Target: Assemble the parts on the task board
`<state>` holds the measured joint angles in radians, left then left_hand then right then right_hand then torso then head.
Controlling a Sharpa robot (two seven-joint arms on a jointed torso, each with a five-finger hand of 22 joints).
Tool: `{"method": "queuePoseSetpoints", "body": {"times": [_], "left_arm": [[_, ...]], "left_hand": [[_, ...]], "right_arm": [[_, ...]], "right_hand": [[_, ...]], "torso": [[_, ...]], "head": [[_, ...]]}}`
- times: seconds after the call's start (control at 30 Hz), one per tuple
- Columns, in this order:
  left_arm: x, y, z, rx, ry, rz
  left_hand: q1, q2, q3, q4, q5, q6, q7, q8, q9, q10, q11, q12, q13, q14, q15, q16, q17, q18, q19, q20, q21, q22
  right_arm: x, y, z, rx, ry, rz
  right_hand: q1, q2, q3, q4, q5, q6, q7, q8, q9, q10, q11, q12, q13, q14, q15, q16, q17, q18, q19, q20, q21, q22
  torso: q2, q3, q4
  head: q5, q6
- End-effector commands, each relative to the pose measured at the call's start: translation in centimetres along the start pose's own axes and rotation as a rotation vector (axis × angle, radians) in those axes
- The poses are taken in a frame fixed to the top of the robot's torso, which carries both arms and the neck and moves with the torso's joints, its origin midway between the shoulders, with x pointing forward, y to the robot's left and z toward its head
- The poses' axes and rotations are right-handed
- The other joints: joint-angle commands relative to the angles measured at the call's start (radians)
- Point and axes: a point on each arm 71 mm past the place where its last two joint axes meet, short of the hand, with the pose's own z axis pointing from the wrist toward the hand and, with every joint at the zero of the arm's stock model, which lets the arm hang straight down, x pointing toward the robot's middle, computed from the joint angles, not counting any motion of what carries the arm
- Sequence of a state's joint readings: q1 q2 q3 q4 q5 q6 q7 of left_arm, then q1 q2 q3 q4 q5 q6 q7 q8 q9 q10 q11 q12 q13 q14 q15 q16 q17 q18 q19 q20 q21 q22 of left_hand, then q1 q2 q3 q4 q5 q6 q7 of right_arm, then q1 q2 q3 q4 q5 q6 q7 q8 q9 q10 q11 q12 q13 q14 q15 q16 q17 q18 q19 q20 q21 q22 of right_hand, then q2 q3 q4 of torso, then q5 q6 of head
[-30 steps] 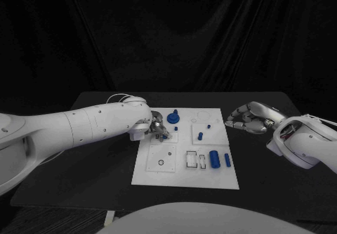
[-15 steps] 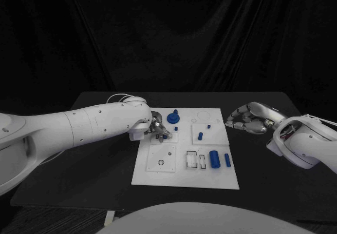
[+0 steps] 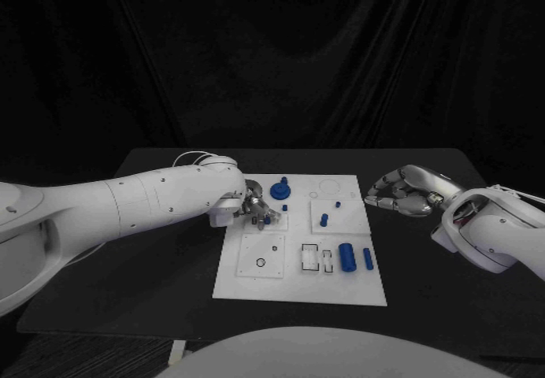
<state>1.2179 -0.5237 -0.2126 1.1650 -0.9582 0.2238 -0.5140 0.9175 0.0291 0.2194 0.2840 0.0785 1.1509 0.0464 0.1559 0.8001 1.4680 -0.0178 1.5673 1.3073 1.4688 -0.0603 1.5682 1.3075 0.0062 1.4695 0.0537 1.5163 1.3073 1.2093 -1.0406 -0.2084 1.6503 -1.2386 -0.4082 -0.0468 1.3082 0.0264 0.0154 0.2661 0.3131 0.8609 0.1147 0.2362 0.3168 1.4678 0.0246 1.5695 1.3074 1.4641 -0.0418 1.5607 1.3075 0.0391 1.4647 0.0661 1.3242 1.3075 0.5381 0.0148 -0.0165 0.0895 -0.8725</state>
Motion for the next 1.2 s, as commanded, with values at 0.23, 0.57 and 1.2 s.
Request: {"method": "queuePoseSetpoints", "body": {"times": [0.23,0.57,1.2], "left_arm": [[0.0,0.0,-0.1,0.026,-0.031,-0.029],[-0.3,0.4,-0.5,0.046,-0.080,-0.059],[-0.4,1.2,-1.2,0.045,-0.097,-0.071]], "left_hand": [[-0.054,0.009,-0.061,0.008,-0.020,0.013,-0.001,-0.006,0.003,0.103,0.004,0.003,0.263,0.102,0.007,0.003,0.263,0.011,0.051,0.007,0.000,0.241],[-0.086,0.009,-0.111,0.008,-0.029,0.021,-0.003,-0.004,0.008,0.103,0.001,0.003,0.263,0.102,0.005,0.003,0.263,0.009,0.057,0.005,0.006,0.244],[-0.039,0.016,-0.123,-0.002,-0.023,0.029,-0.008,0.001,0.015,0.103,-0.003,0.003,0.263,0.102,0.002,0.003,0.263,0.009,0.058,0.002,0.005,0.244]], "right_arm": [[0.1,-0.2,-0.1,0.015,0.001,-0.001],[0.0,-0.2,-0.1,0.013,-0.004,-0.001],[-0.3,-0.3,-0.1,-0.005,-0.035,0.006]], "right_hand": [[0.010,-0.002,0.001,-0.007,0.005,0.007,0.000,0.004,-0.001,0.103,0.008,0.001,0.263,0.102,0.006,-0.004,0.250,0.021,0.005,0.005,-0.003,0.183],[0.004,-0.002,-0.002,-0.001,0.009,0.007,0.001,0.003,-0.003,0.103,0.009,0.001,0.263,0.102,0.006,-0.005,0.249,0.021,0.005,0.006,-0.004,0.182],[-0.020,0.001,-0.013,0.021,-0.002,0.009,0.000,0.003,-0.006,0.103,0.009,0.001,0.263,0.102,0.007,-0.005,0.249,0.021,0.005,0.006,-0.007,0.182]], "torso": [[0.000,0.0002,0.0002],[0.000,0.0001,0.0001],[0.000,-0.0009,0.0004]], "head": [[0.000,0.000],[0.000,0.000],[0.002,0.000]]}}
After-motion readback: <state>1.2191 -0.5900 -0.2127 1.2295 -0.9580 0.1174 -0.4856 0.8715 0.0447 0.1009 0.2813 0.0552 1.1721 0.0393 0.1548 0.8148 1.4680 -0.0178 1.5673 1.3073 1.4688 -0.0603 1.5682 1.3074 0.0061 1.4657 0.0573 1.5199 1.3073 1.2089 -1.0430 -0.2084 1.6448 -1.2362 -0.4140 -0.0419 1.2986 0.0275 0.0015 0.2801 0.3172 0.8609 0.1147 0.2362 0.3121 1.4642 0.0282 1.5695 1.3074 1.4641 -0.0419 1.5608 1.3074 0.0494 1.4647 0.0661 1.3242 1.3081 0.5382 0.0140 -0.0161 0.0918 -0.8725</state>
